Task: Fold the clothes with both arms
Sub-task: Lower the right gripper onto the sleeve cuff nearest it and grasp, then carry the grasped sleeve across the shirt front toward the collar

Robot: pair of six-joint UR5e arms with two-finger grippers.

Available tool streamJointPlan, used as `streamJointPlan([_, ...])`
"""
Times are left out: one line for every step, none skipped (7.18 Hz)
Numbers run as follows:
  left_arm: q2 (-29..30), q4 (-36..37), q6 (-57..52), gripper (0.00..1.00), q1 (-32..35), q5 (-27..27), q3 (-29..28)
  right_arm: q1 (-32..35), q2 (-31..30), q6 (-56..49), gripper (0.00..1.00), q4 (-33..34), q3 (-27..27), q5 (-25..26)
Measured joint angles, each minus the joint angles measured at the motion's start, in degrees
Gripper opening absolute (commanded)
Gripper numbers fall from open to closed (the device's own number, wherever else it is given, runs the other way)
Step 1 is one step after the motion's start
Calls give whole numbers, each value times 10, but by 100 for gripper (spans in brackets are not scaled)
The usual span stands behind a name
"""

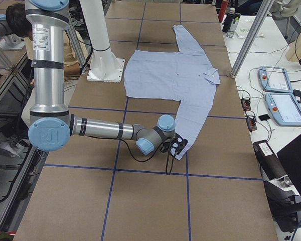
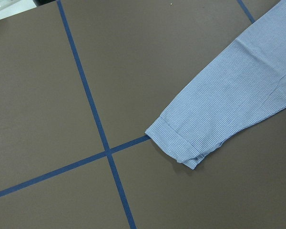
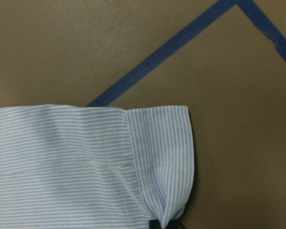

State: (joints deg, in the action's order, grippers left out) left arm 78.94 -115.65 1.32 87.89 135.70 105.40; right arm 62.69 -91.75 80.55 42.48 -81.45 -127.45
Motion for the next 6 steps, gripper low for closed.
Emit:
streamJointPlan([0,0,0,100,0,0,1,0,2,0,0,0,-27,0])
streamJointPlan([0,0,1,100,0,1,2,-2,8,0,0,9,-59,-1])
streamJointPlan([0,0,1,100,0,1,2,-11,29,1,0,34,-86,-2])
streamJointPlan([0,0,0,100,0,1,3,-25,73,4,0,81,-104,-3])
streamJointPlan([0,1,1,100,0,1,4,-49,135,20,0,136,-110,-2])
streamJointPlan([0,1,1,100,0,1,4,-83,207,54,0,190,-108,12])
